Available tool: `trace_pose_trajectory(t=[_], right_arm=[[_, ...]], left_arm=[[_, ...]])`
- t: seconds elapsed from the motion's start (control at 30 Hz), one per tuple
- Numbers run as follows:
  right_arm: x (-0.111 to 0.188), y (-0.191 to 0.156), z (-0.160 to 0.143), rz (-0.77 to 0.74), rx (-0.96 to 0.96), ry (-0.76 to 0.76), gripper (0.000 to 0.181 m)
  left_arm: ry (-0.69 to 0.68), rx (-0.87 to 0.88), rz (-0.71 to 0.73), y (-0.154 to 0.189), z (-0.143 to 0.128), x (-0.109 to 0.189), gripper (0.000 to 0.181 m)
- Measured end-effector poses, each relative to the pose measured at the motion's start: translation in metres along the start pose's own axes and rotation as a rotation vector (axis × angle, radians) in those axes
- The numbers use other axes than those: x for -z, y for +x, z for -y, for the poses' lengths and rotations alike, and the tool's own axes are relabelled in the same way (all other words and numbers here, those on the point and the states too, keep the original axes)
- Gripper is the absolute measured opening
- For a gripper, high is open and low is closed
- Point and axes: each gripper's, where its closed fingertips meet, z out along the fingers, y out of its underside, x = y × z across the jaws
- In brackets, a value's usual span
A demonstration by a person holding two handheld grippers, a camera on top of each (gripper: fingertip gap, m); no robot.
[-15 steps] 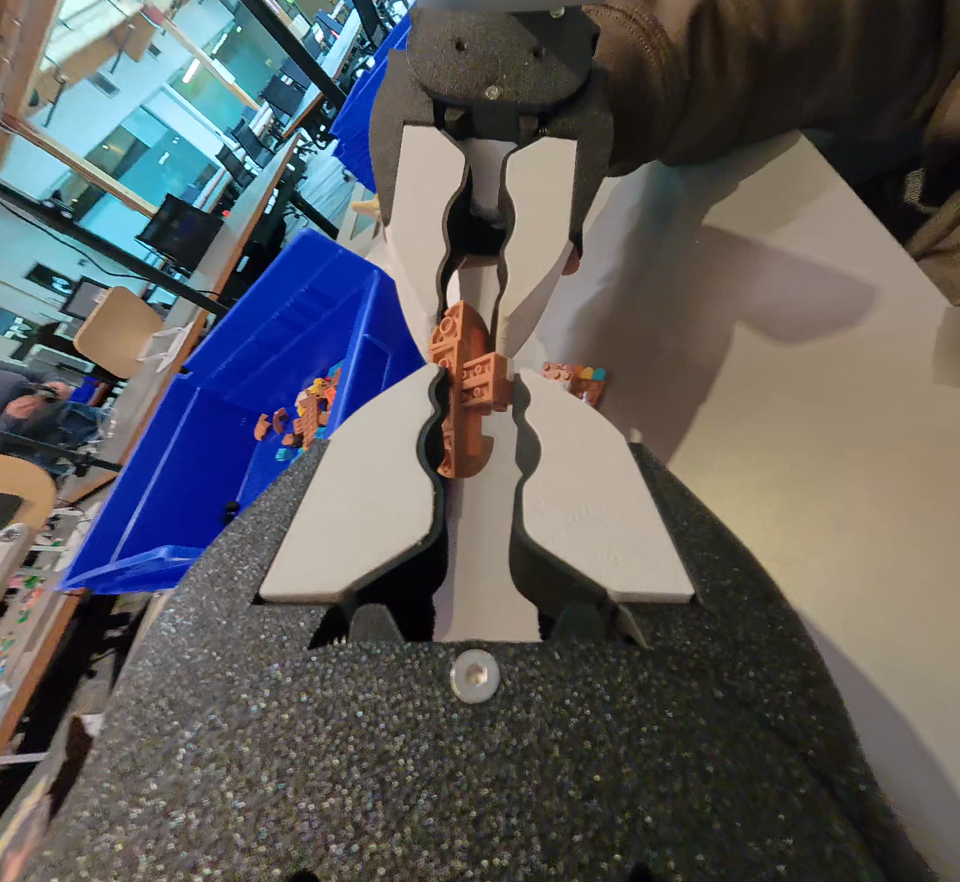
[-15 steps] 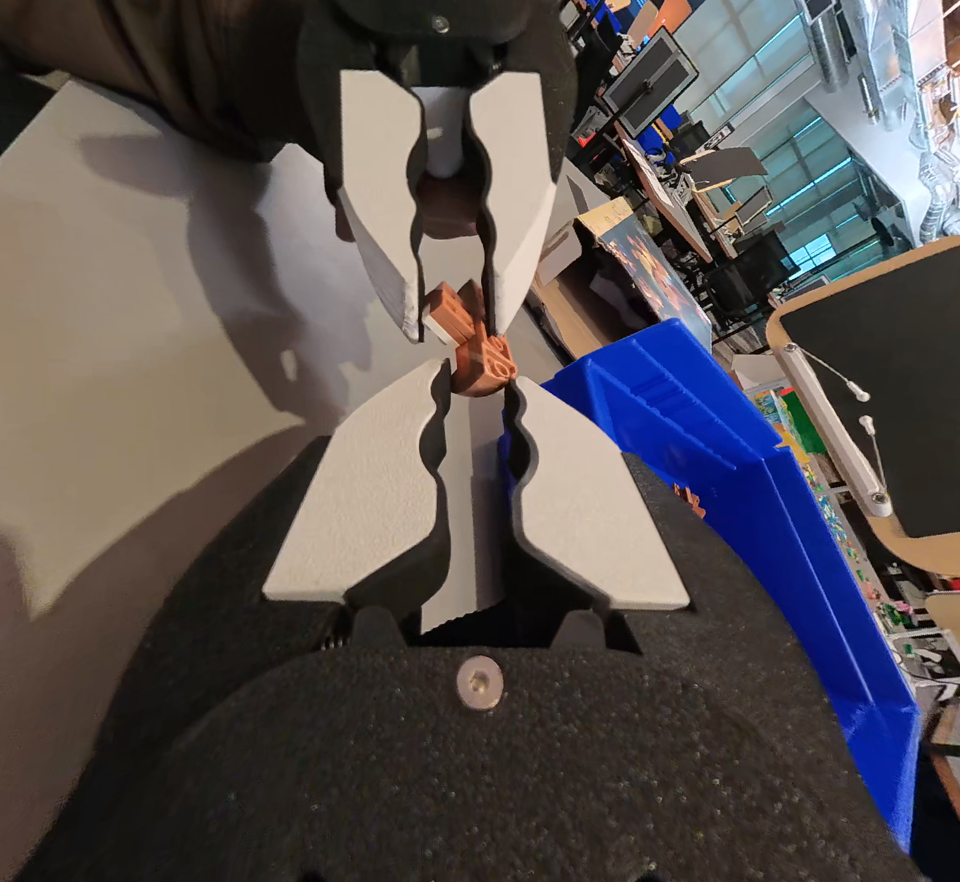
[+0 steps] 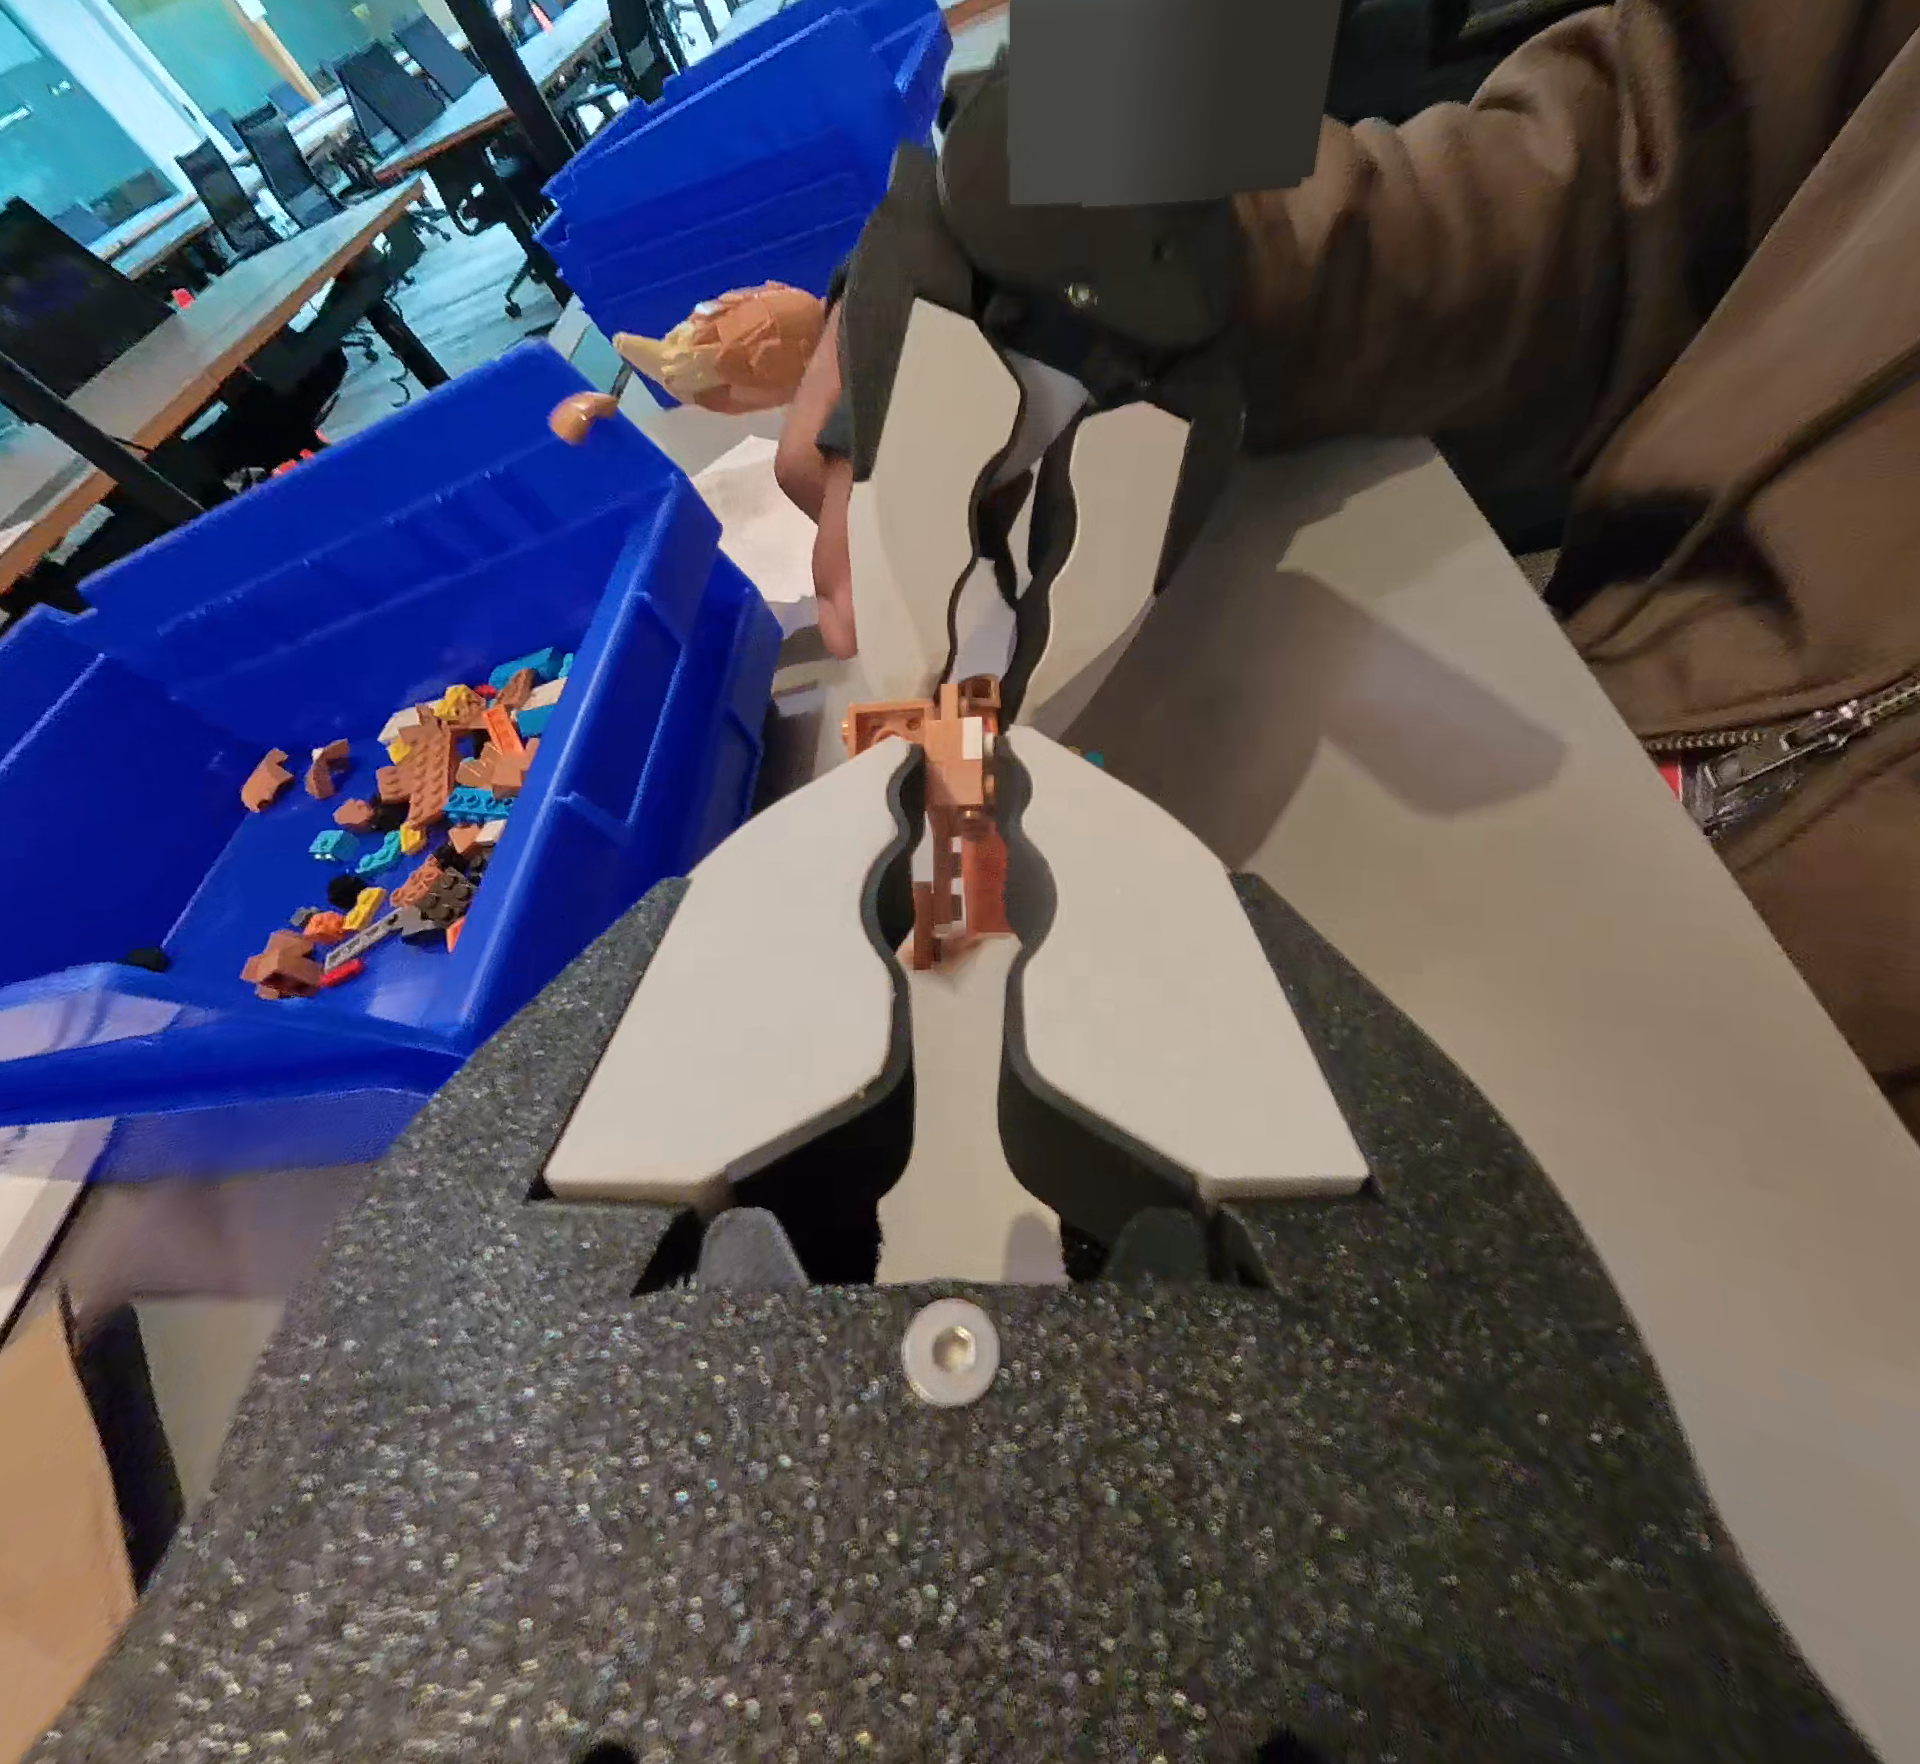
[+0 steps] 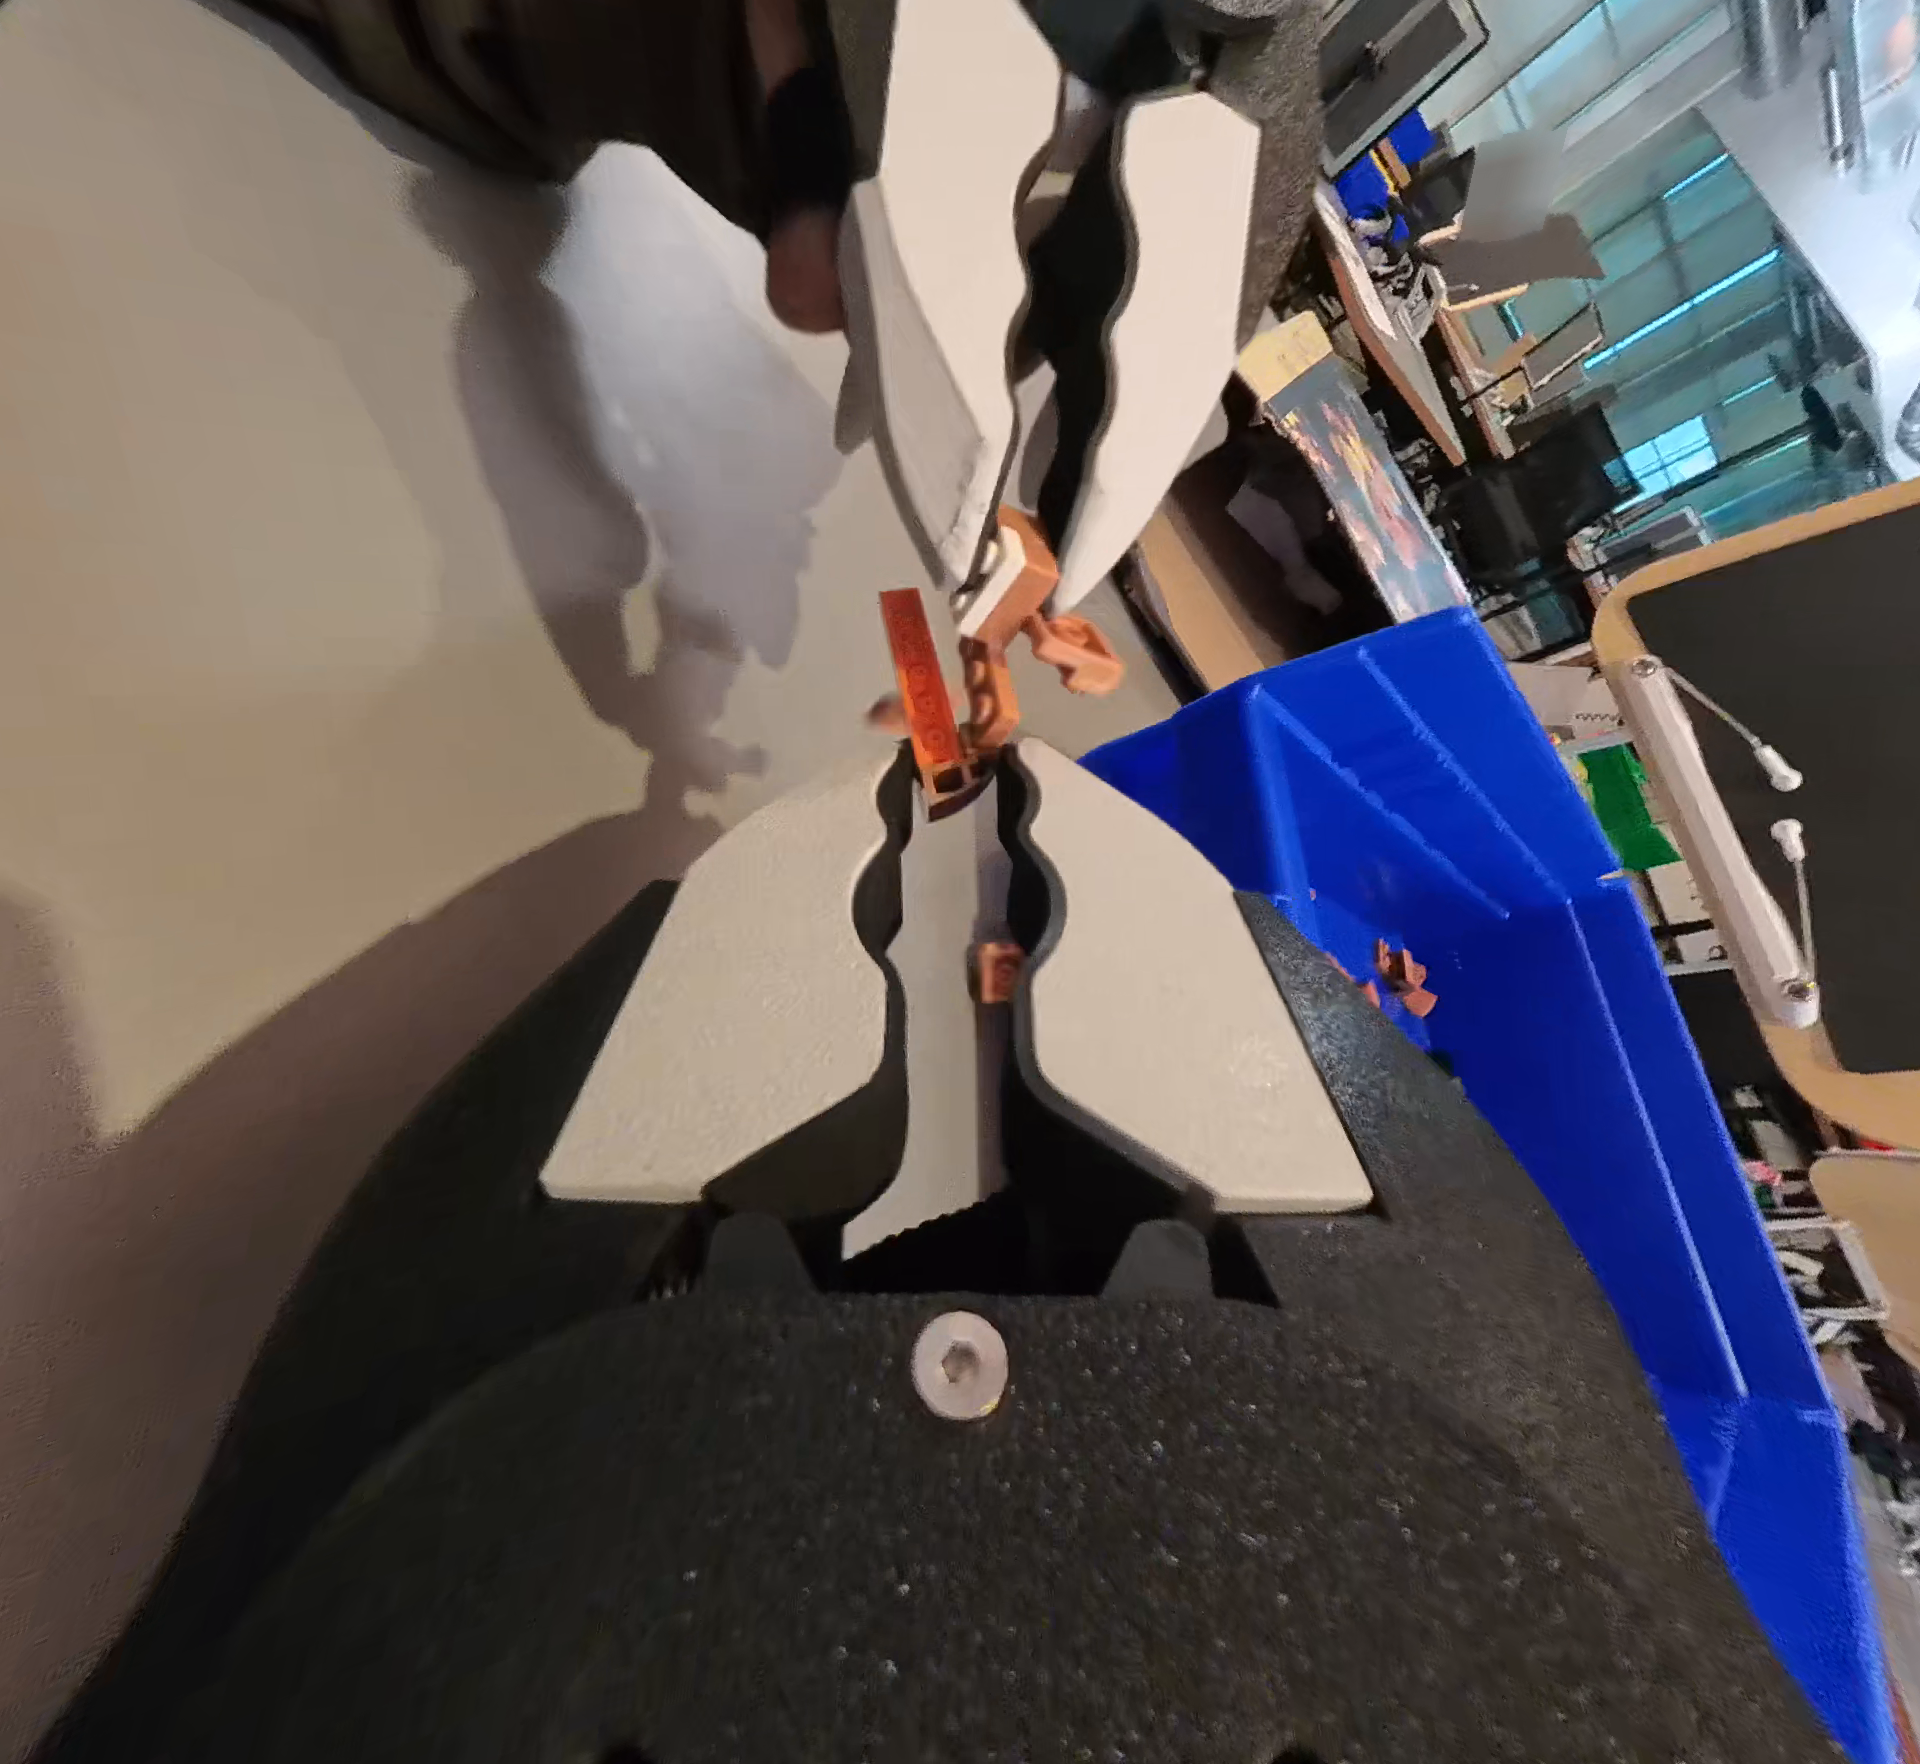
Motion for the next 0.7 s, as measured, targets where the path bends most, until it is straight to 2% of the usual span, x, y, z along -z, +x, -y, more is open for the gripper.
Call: trace_pose_trajectory(t=[0.3,0.7], right_arm=[[-0.001,0.000,-0.022,0.053,-0.102,-0.042,0.016],[-0.006,-0.018,-0.035,0.158,-0.121,-0.105,0.016]], left_arm=[[-0.046,0.037,-0.004,-0.007,-0.021,-0.003,0.012],[-0.039,0.076,0.002,-0.012,-0.024,-0.001,0.012]])
